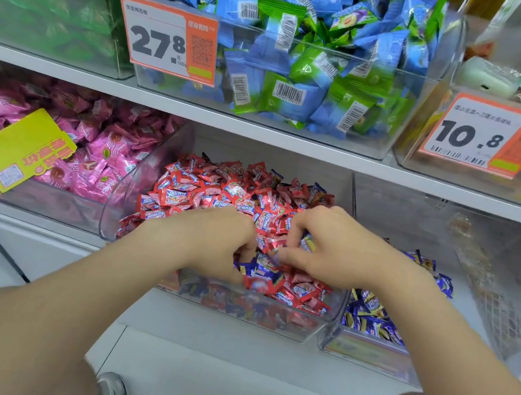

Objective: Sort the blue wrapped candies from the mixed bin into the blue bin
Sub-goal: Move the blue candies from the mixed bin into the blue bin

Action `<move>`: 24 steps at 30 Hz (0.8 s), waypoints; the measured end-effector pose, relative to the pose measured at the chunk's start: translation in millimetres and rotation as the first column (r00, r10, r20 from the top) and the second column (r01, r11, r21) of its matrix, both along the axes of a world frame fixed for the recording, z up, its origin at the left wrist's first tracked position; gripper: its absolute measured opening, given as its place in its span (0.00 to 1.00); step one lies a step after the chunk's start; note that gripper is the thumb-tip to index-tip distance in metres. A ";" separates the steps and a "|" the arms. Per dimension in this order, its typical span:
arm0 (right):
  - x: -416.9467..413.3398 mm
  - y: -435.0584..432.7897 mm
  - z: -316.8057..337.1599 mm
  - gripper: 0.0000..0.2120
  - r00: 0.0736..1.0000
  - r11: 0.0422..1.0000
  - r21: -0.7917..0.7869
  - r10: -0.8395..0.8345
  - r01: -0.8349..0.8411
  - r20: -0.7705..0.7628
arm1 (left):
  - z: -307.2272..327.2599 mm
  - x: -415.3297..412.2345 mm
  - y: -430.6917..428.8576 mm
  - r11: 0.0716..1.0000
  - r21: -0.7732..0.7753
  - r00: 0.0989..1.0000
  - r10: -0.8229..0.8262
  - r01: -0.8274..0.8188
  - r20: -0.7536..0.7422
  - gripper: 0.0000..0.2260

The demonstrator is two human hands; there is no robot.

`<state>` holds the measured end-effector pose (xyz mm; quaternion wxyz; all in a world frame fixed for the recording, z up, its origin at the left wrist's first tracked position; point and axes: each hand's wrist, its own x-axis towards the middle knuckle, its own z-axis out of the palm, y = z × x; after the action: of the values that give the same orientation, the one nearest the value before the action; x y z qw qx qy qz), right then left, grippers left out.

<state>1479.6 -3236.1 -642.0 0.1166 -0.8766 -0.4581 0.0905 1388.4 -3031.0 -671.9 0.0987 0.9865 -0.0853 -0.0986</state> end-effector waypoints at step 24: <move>-19.0 29.5 -21.5 0.20 0.980 0.955 -0.295 0.064 -0.006 0.186 | 12.3 0.3 1.0 0.982 -0.058 0.957 0.190 -0.182 0.220 0.09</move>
<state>1460.6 -3206.6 -663.5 -0.0613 -0.8805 -0.4642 0.0737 1388.7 -3030.0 -659.5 0.1155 0.9930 -0.0045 0.0248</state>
